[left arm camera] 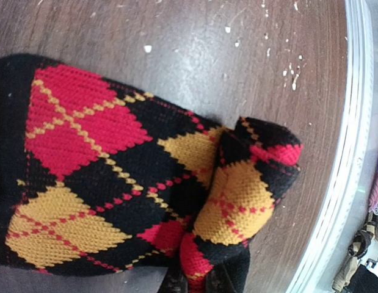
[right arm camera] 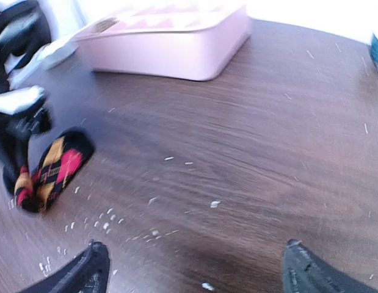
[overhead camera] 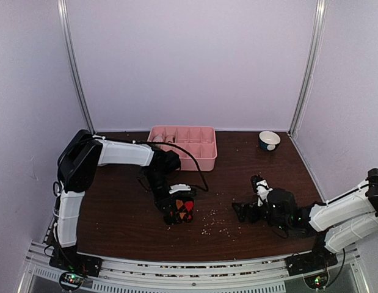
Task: Roll the socks
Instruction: Roll the sock at the center of the board.
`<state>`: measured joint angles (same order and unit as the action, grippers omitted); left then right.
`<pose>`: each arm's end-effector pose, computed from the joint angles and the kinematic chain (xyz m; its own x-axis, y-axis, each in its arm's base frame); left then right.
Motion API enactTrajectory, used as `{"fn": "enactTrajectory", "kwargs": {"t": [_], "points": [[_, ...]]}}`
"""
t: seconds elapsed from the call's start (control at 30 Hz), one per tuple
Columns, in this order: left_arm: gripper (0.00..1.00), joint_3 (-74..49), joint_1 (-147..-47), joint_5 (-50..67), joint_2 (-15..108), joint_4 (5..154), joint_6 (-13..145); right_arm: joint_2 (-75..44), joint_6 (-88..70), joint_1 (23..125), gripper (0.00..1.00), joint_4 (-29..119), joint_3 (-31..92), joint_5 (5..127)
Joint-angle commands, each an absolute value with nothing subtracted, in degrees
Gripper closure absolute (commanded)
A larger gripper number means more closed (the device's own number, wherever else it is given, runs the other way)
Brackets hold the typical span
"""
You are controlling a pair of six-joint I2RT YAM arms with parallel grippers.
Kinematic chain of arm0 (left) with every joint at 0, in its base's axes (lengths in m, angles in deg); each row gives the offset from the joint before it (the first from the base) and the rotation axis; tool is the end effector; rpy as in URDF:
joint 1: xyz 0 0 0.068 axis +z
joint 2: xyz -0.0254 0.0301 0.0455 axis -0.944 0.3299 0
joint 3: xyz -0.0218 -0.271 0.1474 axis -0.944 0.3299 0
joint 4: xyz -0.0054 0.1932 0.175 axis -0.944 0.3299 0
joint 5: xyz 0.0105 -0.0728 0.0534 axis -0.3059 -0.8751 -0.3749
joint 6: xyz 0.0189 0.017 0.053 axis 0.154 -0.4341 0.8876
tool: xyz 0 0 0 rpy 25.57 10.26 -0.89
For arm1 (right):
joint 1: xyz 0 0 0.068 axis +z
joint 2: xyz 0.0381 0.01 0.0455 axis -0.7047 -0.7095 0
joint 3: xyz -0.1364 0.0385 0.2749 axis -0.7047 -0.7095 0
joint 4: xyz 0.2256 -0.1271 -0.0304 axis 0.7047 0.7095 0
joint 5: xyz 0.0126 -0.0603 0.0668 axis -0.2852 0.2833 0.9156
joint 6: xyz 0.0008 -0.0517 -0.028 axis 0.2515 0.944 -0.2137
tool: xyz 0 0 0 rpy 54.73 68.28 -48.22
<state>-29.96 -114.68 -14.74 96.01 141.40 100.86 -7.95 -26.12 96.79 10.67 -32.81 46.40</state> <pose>0.2848 -0.3053 0.1558 -0.4341 0.8926 -0.1218 0.7966 0.3172 -0.5146 0.1341 0.1578 0.1630 -0.5294 -0.0367 -0.8475 -0.4921 0.8271 0.2716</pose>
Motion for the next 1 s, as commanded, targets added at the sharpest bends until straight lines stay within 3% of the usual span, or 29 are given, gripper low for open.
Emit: {"fn": "enactTrajectory", "kwargs": {"t": [0.0,0.07,0.23,0.43,0.6,0.97], "points": [[1.0,-30.5,-114.0,-1.8,101.1,141.1,100.7,-7.2,-7.7,105.4,0.12,11.7,-30.7,41.6],[1.0,-31.6,-114.0,-1.4,101.7,141.7,100.8,-8.1,1.4,111.7,0.23,14.3,-28.5,39.0],[1.0,-35.4,-114.0,-2.1,104.3,144.8,100.6,-15.1,12.0,118.0,0.29,23.6,-19.5,43.3],[1.0,-37.5,-114.1,-2.0,104.7,146.0,100.1,-28.6,21.4,118.3,0.44,31.7,-4.3,56.3],[1.0,-38.5,-114.2,-1.3,104.6,146.3,99.6,-38.4,25.6,117.0,0.56,33.3,6.3,58.5],[1.0,-40.1,-114.2,-3.3,106.2,149.4,101.5,-45.4,30.0,113.4,0.6,31.7,12.9,56.8]]}}
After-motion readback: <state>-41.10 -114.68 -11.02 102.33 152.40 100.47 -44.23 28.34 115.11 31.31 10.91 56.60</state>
